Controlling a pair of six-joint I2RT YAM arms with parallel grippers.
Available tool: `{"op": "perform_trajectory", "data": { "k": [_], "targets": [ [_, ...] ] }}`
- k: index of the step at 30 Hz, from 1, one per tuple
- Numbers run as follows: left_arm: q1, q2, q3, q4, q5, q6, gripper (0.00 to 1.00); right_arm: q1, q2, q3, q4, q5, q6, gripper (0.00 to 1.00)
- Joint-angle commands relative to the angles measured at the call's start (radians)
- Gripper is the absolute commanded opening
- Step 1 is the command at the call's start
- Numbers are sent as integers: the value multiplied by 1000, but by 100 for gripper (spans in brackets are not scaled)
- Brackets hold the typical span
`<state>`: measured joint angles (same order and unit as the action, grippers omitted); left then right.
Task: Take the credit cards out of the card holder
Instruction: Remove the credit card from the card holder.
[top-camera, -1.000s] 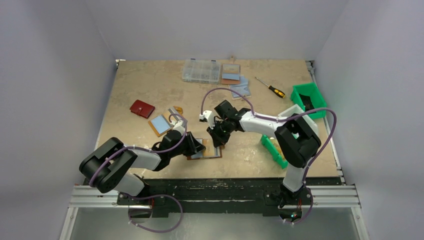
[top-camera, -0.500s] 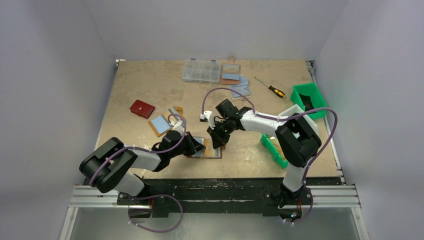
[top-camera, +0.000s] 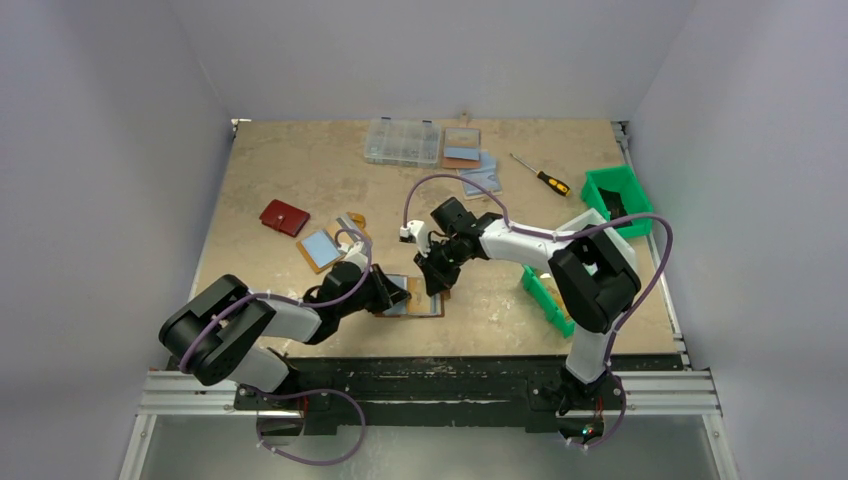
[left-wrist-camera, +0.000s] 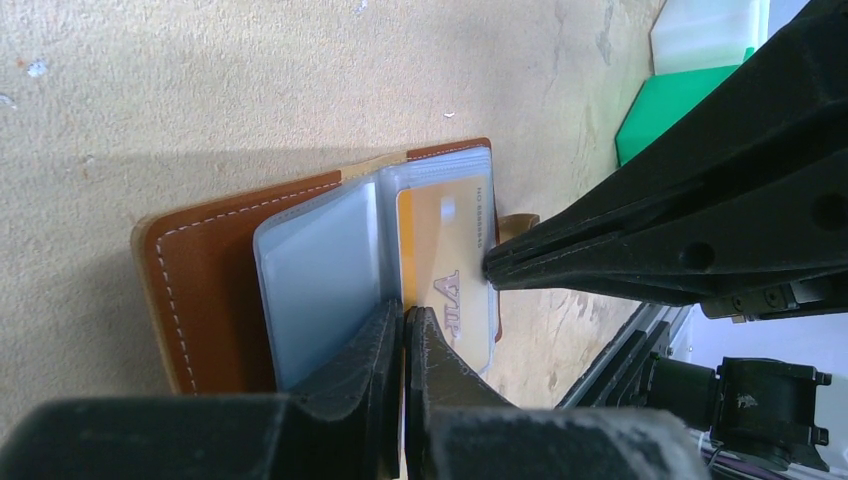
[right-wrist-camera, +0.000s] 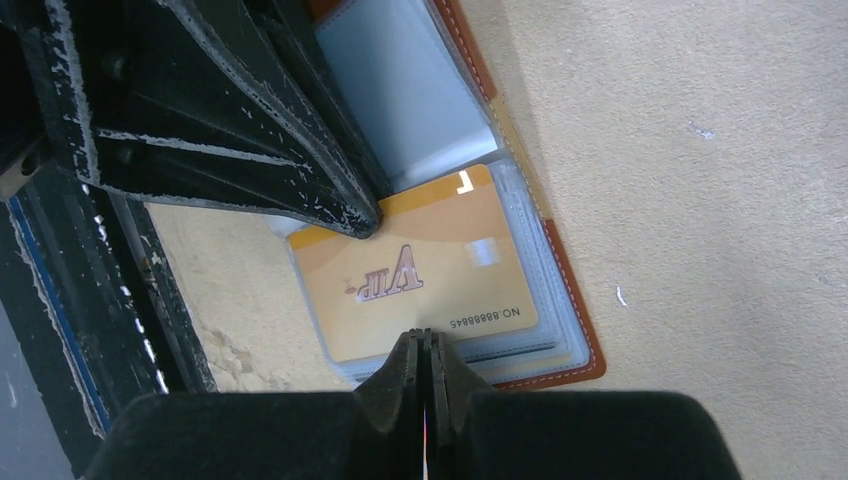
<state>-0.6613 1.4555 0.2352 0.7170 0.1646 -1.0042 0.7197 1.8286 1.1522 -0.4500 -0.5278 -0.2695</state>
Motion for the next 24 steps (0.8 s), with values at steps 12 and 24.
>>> {"op": "perform_trajectory", "data": {
  "k": [12, 24],
  "targets": [
    [-2, 53, -24, 129, 64, -33, 27, 2, 98, 9, 98, -11, 165, 0],
    [1, 78, -78, 284, 77, -121, 10, -6, 151, 30, 84, -40, 208, 0]
  ]
}}
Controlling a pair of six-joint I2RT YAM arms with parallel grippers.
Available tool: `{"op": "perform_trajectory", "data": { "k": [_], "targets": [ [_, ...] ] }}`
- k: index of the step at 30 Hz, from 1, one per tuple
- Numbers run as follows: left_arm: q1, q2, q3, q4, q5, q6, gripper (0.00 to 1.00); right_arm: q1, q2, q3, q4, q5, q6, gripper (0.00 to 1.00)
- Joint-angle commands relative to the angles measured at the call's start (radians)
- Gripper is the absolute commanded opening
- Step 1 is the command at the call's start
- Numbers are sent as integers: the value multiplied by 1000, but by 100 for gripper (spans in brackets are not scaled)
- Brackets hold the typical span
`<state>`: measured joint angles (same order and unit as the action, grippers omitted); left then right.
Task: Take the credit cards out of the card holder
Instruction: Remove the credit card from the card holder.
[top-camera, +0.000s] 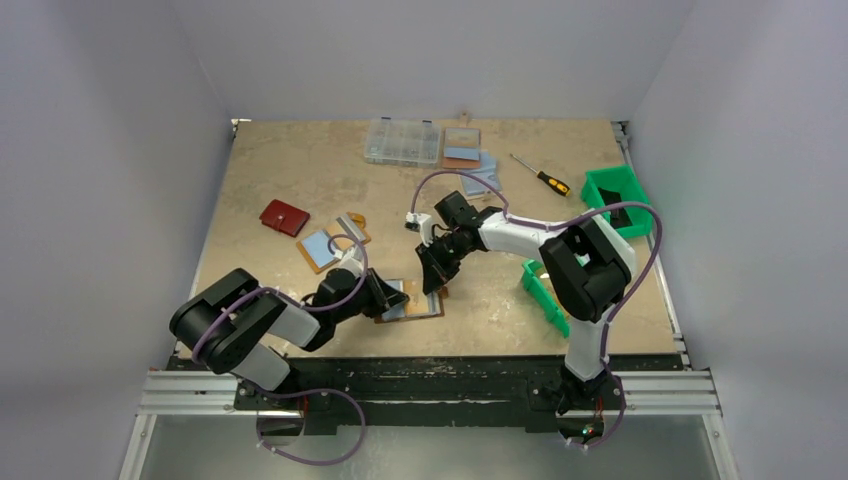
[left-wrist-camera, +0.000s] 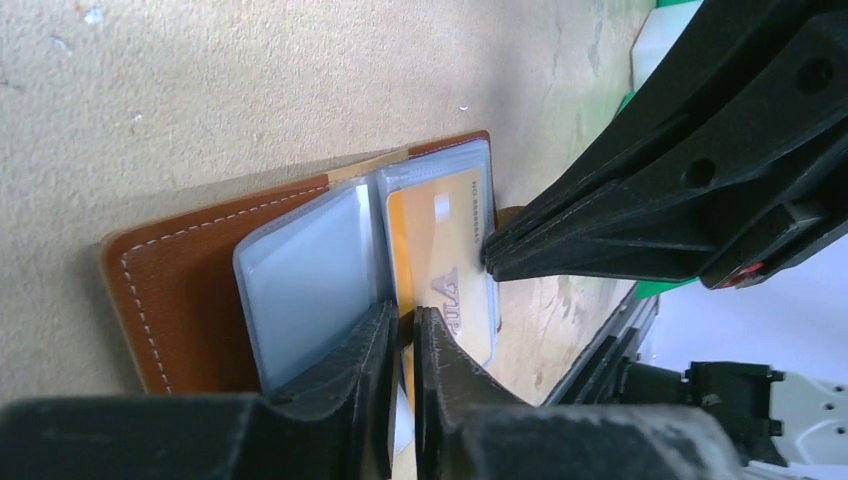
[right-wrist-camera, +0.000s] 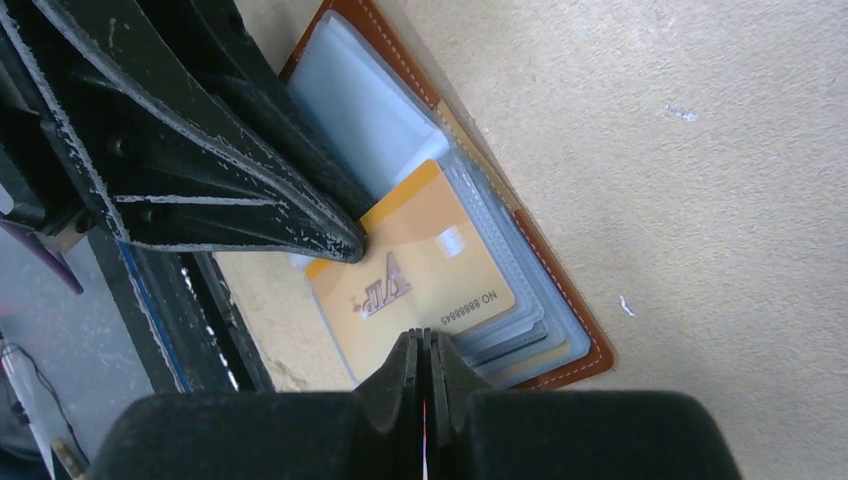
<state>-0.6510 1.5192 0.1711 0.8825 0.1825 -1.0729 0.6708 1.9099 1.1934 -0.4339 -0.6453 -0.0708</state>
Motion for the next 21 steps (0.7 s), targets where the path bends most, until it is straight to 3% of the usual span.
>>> {"op": "perform_trajectory", "data": {
  "k": [1, 4, 6, 10, 15, 18, 21],
  "targets": [
    [-9, 11, -20, 125, 55, -58, 6, 40, 67, -13, 70, 130, 14, 0],
    [-6, -1, -30, 138, 46, -71, 3, 24, 61, -24, 85, 166, 44, 0],
    [-7, -3, -28, 152, 54, -75, 5, 17, 67, -26, 88, 90, 59, 0],
    [-7, 14, -25, 199, 78, -89, 19, 18, 81, -22, 83, -85, 62, 0],
    [-6, 60, -39, 288, 95, -120, 24, 11, 78, -27, 84, 43, 84, 0],
    [-7, 103, -53, 364, 103, -150, 20, 11, 98, -18, 69, -137, 88, 0],
    [-4, 148, -66, 453, 108, -181, 5, 19, 93, -12, 59, -51, 82, 0]
  ]
}}
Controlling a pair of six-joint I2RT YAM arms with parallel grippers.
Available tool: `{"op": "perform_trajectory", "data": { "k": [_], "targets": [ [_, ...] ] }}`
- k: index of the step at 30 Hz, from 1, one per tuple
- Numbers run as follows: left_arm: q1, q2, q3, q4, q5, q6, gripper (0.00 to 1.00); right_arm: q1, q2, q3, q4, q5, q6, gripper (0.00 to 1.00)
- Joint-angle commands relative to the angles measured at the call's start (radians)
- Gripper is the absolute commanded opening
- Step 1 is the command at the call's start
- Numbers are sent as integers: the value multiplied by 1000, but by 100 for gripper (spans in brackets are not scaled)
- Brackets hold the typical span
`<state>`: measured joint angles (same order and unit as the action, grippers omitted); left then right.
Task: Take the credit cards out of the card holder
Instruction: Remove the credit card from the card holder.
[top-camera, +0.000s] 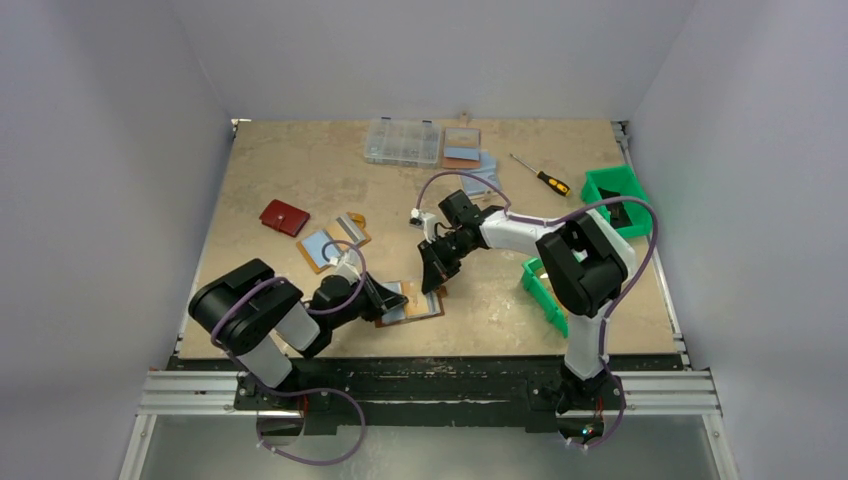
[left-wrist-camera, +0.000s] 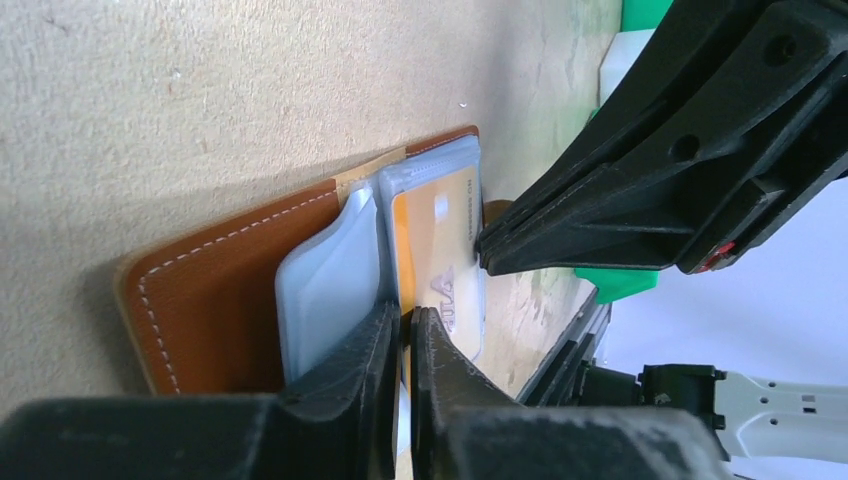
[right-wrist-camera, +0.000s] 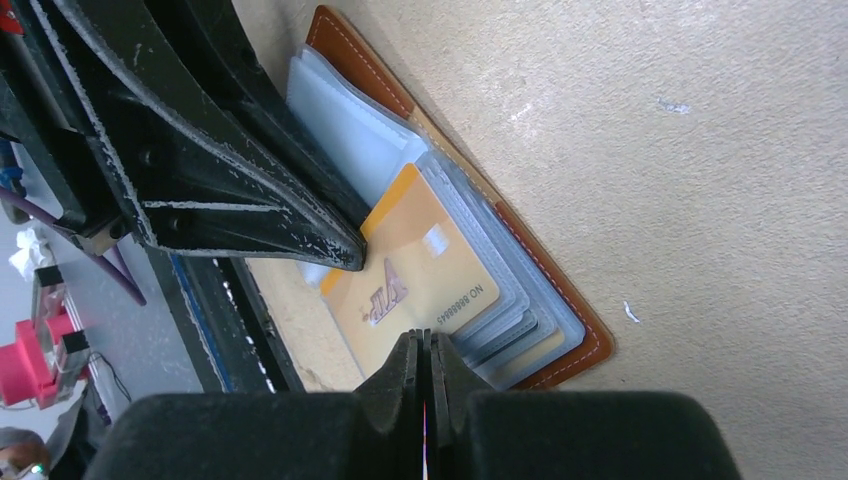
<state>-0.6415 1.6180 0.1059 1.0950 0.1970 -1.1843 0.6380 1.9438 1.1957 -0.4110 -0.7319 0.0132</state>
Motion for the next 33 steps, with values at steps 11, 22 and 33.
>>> {"op": "perform_trajectory", "data": {
  "k": [11, 22, 33],
  "targets": [
    [-12, 161, -27, 421, 100, -113, 0, 41, 56, 6, 7, 86, -54, 0],
    [-11, -100, -36, 186, 53, 94, 0, -15, -102, 106, -309, -198, -553, 20],
    [-13, -252, -80, 216, 56, 217, 0, -113, -167, 90, -337, -374, -591, 33]
  ]
}}
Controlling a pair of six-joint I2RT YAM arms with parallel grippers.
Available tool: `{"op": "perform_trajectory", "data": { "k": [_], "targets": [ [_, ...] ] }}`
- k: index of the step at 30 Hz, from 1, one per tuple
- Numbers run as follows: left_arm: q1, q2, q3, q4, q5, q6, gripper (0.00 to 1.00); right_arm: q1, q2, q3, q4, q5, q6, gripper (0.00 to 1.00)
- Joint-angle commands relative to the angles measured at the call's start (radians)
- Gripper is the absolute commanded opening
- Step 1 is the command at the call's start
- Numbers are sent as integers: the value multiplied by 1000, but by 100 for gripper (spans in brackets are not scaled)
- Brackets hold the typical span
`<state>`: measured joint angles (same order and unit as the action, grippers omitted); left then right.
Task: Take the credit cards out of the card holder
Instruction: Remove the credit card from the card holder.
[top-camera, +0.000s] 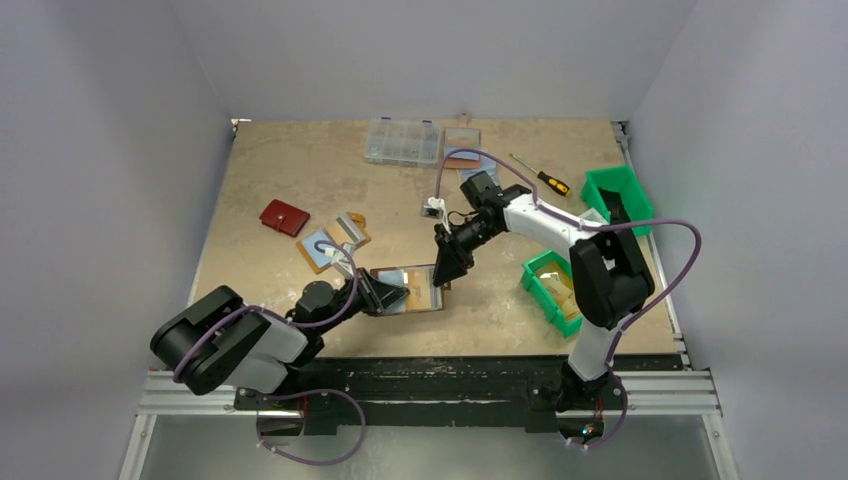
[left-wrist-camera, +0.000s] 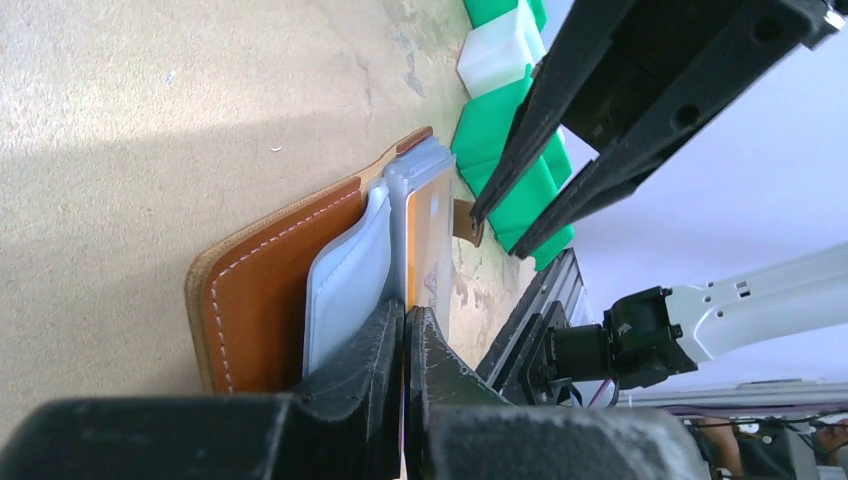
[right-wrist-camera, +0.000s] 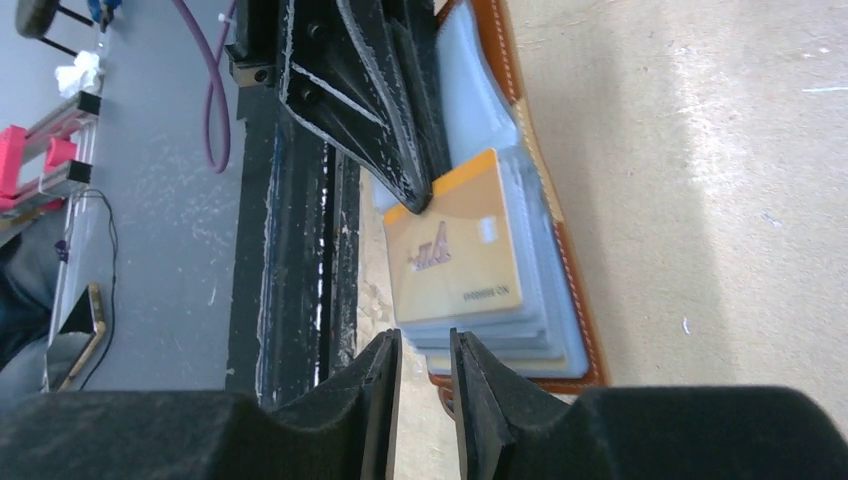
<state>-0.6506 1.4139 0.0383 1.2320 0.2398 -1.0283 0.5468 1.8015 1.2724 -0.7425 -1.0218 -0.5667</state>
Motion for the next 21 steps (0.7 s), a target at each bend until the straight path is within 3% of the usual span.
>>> {"op": "perform_trajectory", "data": {
  "k": [1, 7, 13, 21],
  "targets": [
    [-4, -57, -14, 72, 11, 64, 0, -24, -30, 6, 13, -79, 12, 33],
    [-4, -96, -21, 53, 1, 66, 0, -49, -42, -13, 89, -28, 106, 37],
    [-4, -139, -32, 13, -16, 89, 0, -127, -86, -26, 84, -29, 92, 48],
    [-4, -204, -29, 7, 0, 112, 0, -133, -28, -40, 79, -49, 105, 54]
  ]
}}
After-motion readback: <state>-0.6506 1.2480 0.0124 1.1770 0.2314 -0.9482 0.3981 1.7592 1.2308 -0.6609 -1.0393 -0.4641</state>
